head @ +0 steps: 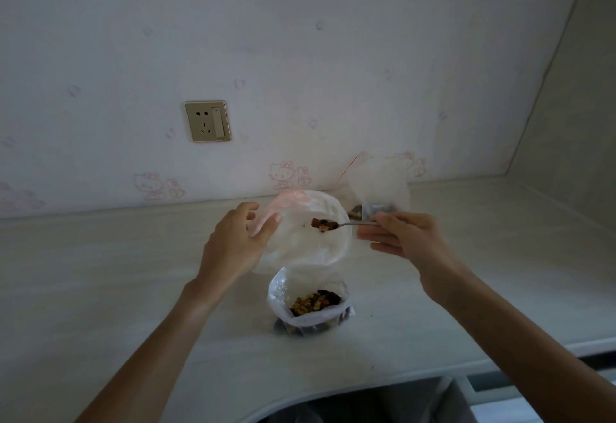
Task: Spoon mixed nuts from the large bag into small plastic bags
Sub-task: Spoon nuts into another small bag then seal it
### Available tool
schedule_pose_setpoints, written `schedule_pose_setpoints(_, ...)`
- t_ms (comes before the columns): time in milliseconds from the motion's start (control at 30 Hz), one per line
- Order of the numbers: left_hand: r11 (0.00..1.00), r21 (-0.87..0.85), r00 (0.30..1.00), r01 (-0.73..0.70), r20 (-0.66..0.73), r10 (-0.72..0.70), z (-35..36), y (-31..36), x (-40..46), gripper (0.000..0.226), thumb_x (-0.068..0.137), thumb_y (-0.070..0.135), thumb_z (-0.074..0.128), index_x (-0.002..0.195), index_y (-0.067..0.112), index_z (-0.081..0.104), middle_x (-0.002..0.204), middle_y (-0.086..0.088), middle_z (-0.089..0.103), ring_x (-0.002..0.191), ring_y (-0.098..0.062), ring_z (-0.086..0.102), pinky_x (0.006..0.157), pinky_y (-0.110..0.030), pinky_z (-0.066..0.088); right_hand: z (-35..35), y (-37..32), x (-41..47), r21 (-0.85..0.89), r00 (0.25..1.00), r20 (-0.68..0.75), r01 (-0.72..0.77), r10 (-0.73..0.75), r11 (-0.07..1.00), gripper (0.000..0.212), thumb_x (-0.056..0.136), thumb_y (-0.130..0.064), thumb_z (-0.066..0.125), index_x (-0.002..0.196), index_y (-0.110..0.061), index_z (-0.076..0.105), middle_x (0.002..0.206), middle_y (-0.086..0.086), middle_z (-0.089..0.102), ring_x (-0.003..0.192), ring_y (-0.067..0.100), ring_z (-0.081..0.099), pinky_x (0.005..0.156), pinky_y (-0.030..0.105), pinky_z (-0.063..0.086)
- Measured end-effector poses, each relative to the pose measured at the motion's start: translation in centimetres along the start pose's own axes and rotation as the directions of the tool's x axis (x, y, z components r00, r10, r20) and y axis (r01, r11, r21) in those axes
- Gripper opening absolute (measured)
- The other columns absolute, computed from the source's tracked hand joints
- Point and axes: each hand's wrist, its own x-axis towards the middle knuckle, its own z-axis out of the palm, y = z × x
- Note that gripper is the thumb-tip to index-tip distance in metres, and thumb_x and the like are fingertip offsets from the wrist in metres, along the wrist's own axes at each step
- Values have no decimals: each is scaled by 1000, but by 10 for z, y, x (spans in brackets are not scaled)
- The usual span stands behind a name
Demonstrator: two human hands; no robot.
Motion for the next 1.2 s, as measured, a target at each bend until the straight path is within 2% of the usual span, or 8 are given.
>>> schedule_pose_setpoints(133, 998, 20, 994, -67, -82, 68, -10, 4, -20, 59, 97, 60, 56, 141, 22, 55, 141, 3, 58, 130, -17, 54, 104, -39, 47, -10, -13, -21, 23, 997, 71, 14, -16, 1000, 22, 104, -18, 59, 109, -3, 74, 98, 13, 80, 94, 24, 79, 79, 31, 64)
schedule_pose_setpoints(233, 985, -25, 977, -170, -132, 165, -13, 11, -41, 40, 97, 47, 61, 126, 20, 65, 123, 8, 66, 114, -9, 61, 92, -30, 51, -17, -14, -38, 23, 992, 127, -4, 1, 1000, 24, 103, -19, 58, 109, -3, 74, 100, 14, 80, 95, 26, 78, 78, 30, 64)
schedule_pose_setpoints(367, 986, -129, 992, -107, 55, 114, -10, 16, -65, 23, 97, 48, 63, 96, 28, 74, 89, 17, 71, 82, 5, 64, 66, -7, 45, -20, -5, -57, -19, 989, 147, -24, 26, 1000, 24, 103, -19, 57, 109, -2, 73, 98, 14, 80, 95, 27, 78, 78, 32, 65)
schedule_pose_setpoints(533, 971, -238, 979, -8, 197, 56, -3, 18, -79, 20, 97, 38, 69, 94, 22, 79, 77, 3, 74, 64, -7, 67, 61, -17, 49, -18, 6, -71, -184, 968, 208, 179, -140, 967, 19, 101, -19, 58, 105, -10, 74, 93, 4, 81, 92, 21, 78, 77, 31, 64)
schedule_pose_setpoints(700, 927, -366, 978, 87, 206, -11, 0, 22, -78, 16, 98, 31, 70, 90, 18, 78, 65, 5, 66, 42, -12, 58, 45, -25, 44, -20, 6, -81, -460, 757, 426, 653, -495, 602, 26, 98, -36, 58, 111, -22, 77, 96, -15, 79, 85, 6, 75, 74, 19, 58)
schedule_pose_setpoints(833, 950, -308, 984, 55, 179, 1, 3, 18, -75, 16, 98, 29, 69, 90, 18, 76, 72, -4, 71, 44, -13, 62, 44, -19, 43, -24, 11, -81, -517, 582, 568, 802, -581, 298, 27, 102, -25, 60, 121, -16, 76, 112, -8, 78, 98, 4, 74, 82, 26, 61)
schedule_pose_setpoints(1000, 986, -161, 989, -28, 138, 51, -1, 11, -65, 24, 94, 50, 69, 84, 29, 77, 76, 12, 73, 68, 0, 67, 59, -11, 46, -22, 15, -69, -459, 702, 393, 709, -594, 535, 22, 100, -31, 58, 112, -25, 74, 102, -25, 75, 92, -5, 72, 78, 13, 56)
schedule_pose_setpoints(1200, 988, -70, 989, -136, -63, 132, -10, 23, -25, 20, 92, 49, 71, 87, 30, 73, 74, 17, 70, 66, 2, 67, 67, -26, 58, -11, 22, -27, -254, 945, 27, 321, -325, 912, 18, 103, -20, 58, 107, -12, 73, 90, -3, 81, 88, 13, 78, 74, 29, 64)
